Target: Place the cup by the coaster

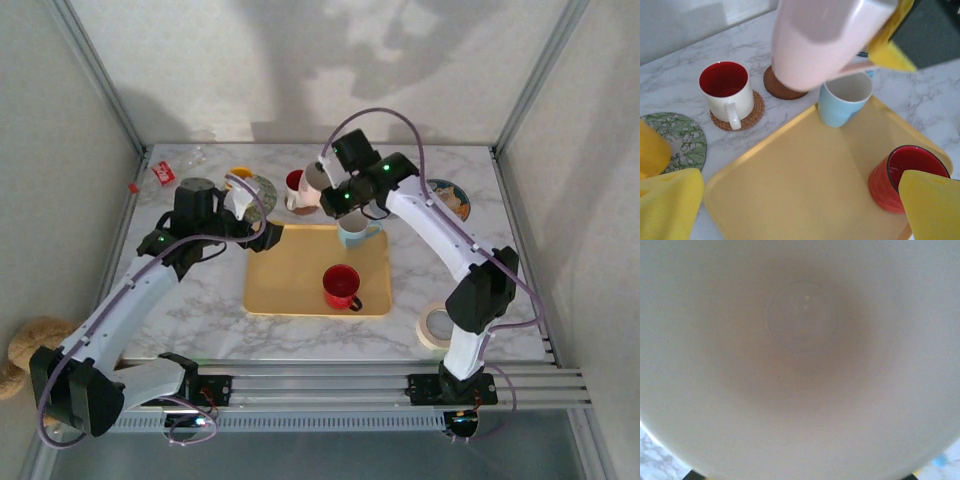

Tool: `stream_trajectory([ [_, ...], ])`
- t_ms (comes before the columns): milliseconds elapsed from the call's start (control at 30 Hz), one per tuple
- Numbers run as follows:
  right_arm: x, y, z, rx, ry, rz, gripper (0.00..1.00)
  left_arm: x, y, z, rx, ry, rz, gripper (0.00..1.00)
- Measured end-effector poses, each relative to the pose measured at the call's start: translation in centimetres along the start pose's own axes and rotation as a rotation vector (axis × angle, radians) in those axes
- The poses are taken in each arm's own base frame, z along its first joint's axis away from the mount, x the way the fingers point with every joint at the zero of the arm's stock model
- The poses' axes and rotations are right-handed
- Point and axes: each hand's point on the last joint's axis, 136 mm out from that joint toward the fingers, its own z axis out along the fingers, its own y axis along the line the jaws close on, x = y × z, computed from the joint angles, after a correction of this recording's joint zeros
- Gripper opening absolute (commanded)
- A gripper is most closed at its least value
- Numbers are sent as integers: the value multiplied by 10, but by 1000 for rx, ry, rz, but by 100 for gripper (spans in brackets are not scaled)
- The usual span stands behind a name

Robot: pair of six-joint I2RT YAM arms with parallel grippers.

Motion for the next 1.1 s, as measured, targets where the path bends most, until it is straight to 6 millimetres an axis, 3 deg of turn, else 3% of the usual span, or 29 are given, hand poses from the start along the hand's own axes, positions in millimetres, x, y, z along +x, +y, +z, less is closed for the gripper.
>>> stream_trajectory([
  [167,-14,-26,-1,59,-4,14,0,-3,6,13,5,10,13,100],
  [600,-5,-107,63,164,154,121,0,9,21,53,54,67,9,100],
  [900,-5,-129,109,186,199,121,0,25,28,78,78,118,-17,100],
  [1100,2,-136,118,188,223,134,0,27,31,85,84,128,-26,100],
])
